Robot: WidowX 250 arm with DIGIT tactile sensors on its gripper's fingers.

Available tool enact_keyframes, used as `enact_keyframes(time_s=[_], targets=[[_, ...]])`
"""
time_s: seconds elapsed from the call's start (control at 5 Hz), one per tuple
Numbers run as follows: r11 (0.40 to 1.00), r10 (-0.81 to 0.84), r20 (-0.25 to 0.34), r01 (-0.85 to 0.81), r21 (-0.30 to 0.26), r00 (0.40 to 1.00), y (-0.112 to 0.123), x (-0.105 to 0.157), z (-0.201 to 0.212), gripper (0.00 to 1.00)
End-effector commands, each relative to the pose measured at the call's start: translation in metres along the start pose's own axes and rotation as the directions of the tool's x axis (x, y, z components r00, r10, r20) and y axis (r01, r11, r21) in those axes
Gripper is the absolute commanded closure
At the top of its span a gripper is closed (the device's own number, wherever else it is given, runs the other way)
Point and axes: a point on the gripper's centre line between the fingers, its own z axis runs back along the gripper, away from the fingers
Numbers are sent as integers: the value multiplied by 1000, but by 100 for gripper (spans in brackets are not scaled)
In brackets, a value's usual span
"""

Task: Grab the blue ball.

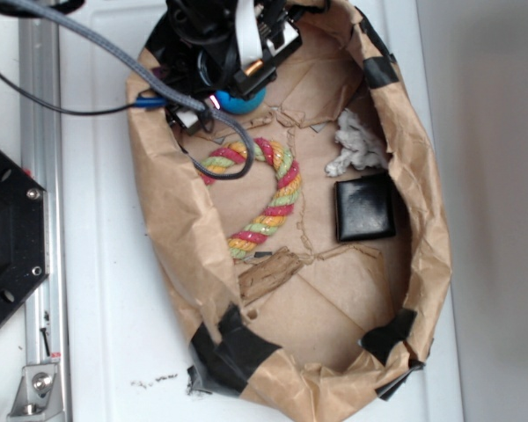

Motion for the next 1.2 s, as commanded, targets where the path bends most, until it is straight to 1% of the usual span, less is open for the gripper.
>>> enact_keyframes(time_s=[0.0,0.4,0.6,0.8,1.0], targets=[[997,6,-83,1,83,997,9,-17,1,100],[995,41,-73,-34,96,996,10,-17,5,100],[995,45,-65,-39,91,997,10,-14,6,100],[992,105,-36,-102,74,994,7,-5,20,100],[984,127,15,-128,124,992,8,32,55,100]])
